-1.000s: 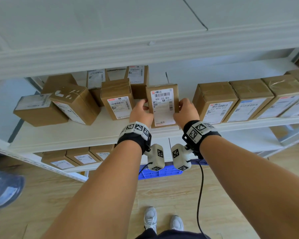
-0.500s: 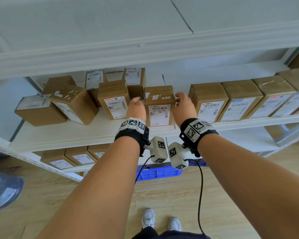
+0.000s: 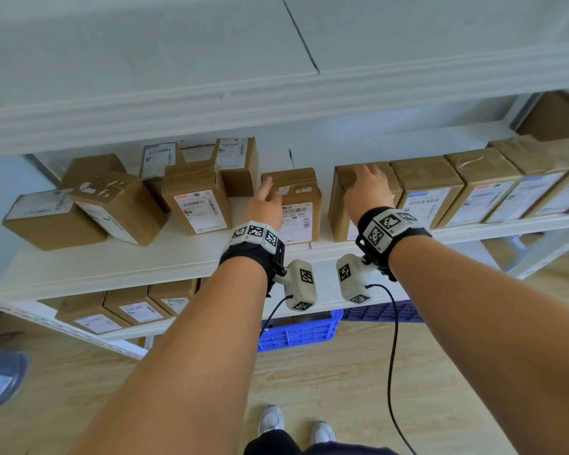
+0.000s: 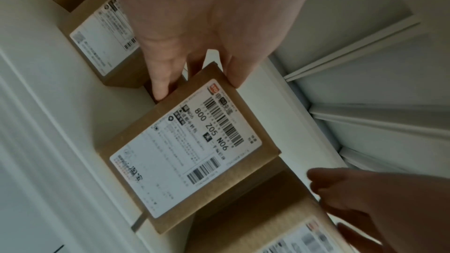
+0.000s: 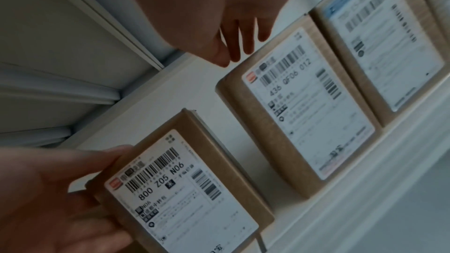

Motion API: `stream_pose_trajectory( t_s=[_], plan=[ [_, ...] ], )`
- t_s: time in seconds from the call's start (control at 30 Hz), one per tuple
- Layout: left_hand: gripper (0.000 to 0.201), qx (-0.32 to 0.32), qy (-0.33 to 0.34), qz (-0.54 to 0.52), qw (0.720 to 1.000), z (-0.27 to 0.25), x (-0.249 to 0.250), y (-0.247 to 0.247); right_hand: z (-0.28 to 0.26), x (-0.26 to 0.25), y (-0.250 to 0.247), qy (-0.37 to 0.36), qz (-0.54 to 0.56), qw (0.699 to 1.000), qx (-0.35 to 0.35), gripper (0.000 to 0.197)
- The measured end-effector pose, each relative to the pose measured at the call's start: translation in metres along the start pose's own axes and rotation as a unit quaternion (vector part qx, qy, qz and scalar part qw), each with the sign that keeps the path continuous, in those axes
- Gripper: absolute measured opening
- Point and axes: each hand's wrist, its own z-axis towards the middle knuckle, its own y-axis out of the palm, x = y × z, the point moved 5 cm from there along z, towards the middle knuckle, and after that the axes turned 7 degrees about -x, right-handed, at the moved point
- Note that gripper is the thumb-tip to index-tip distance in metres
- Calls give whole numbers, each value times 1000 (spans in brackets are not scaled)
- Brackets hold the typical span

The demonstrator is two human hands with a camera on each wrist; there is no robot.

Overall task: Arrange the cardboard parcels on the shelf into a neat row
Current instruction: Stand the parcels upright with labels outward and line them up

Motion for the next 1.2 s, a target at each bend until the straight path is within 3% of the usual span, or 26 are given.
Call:
stream_pose_trajectory(
  t_s=[0.47,0.83,1.0,1.1,1.2],
  plan=[
    [46,-19,35,53,998,-2,12,34,2,19,-1,-31,38,998,-31,46],
    [54,-59,42,130,989,3,10,20,0,-14,-5,-28,27,999,10,49],
    [42,-8,28,156,987,15,12,-28,2,-54,7,-47,40,998,16,55],
    [34,56,85,254,962,21,13,-73,3,-76,23,-46,41,998,17,56],
    [31,118,148,375,907,28,12,-117,2,-99,42,-40,42,998,22,54]
  ],
)
